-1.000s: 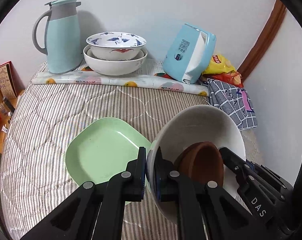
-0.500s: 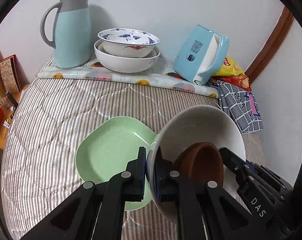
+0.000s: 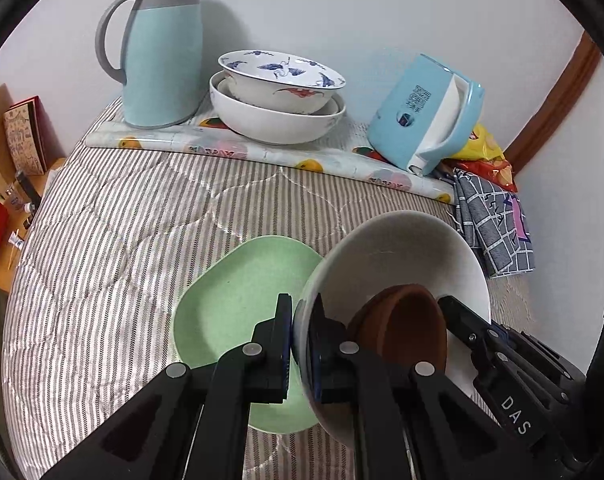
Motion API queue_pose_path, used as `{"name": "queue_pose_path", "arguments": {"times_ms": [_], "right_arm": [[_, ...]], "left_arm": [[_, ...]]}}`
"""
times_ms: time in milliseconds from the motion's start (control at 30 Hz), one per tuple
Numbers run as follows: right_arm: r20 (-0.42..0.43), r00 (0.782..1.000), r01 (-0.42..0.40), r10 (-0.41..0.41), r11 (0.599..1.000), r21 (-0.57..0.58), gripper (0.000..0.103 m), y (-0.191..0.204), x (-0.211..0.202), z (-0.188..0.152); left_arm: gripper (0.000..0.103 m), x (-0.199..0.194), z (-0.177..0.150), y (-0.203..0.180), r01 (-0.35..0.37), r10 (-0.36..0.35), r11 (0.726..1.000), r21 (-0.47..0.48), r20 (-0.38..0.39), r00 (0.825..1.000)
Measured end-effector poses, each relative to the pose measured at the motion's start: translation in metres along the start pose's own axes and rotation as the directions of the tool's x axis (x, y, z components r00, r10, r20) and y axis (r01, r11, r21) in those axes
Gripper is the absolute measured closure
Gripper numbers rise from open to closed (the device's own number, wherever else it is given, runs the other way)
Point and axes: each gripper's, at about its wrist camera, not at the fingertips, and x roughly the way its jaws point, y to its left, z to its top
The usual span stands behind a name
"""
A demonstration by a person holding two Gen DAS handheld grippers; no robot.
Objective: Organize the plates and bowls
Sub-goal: 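Lift the white bowl with both grippers and carry it over the green plate stack, then lower the white bowl onto the green plate and open both grippers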
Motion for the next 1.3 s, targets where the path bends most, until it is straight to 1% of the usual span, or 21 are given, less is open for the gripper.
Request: {"name": "queue_pose_path", "arguments": {"times_ms": [800,1067,1233,1300], "right_arm": [[-0.065,0.997,-0.029,0.027,0.999,-0.033,0.096,0.030,0.042,0.002],[-0.096,0.995,-0.028,0.025,0.999,-0.033,0.096,0.033,0.057,0.000],[-0.129,0.991,-0.030,0.027,0.999,-0.020,0.096,0.031,0.071,-0.001],[-0.131,0.991,-0.032,0.030,0.999,-0.013,0.096,0.030,0.075,-0.002]], "left_arm": [[0.095,0.022,0.004,0.042,-0.034,0.031,0.997,-0.062,-0.038,0.999],[0.095,0.034,0.004,0.053,-0.036,0.031,0.997,-0.075,-0.064,0.997],[0.095,0.046,0.003,0.059,-0.038,0.031,0.996,-0.084,-0.090,0.995],[0.095,0.047,0.003,0.060,-0.035,0.028,0.996,-0.084,-0.088,0.996]]}}
